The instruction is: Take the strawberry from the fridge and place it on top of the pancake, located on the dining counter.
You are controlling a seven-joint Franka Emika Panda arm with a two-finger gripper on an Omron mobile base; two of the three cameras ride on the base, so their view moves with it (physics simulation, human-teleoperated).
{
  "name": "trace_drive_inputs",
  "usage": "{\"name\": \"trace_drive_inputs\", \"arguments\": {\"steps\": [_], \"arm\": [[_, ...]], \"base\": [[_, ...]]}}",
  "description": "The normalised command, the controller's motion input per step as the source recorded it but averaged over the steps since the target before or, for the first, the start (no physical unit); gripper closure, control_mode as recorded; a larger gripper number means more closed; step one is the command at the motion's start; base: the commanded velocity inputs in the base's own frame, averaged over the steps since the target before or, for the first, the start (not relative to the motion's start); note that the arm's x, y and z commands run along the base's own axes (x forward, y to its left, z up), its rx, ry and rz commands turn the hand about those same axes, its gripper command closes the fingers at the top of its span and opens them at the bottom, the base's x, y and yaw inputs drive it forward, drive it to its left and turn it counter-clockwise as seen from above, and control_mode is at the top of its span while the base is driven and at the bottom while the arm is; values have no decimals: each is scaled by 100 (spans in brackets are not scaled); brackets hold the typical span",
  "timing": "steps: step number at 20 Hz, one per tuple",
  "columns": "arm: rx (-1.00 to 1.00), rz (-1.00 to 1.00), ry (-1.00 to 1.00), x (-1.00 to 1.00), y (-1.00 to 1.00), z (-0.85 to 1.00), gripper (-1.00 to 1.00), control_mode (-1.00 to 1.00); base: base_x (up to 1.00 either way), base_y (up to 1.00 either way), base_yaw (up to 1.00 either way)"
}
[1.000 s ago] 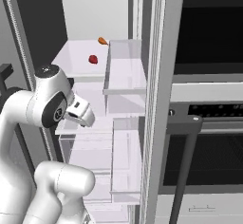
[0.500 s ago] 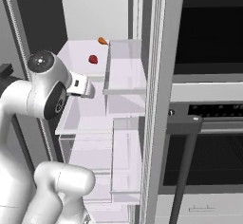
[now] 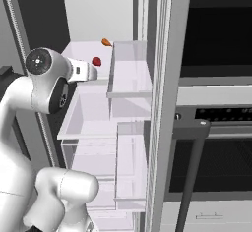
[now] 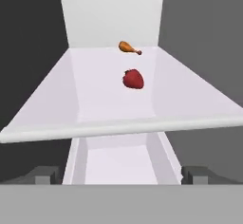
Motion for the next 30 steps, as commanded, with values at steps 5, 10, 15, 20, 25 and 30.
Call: {"name": "trace_drive_inputs", "arguments": {"steps": [5, 10, 15, 20, 25, 30], "arm": [[-1, 7, 3, 45, -6, 74, -100, -100], [-2, 0, 22, 86, -8, 15, -100, -100], [0, 0, 12, 83, -2, -17, -100, -100], [0, 0, 10, 73, 0, -47, -100, -100], [-2, 0, 0, 55, 0, -43, -100, -100], [-1, 0, 1, 39, 0, -34, -100, -100]], "base": [[0, 0, 0], [0, 0, 0], [0, 0, 0], [0, 0, 0], [0, 0, 0], [0, 0, 0]]}}
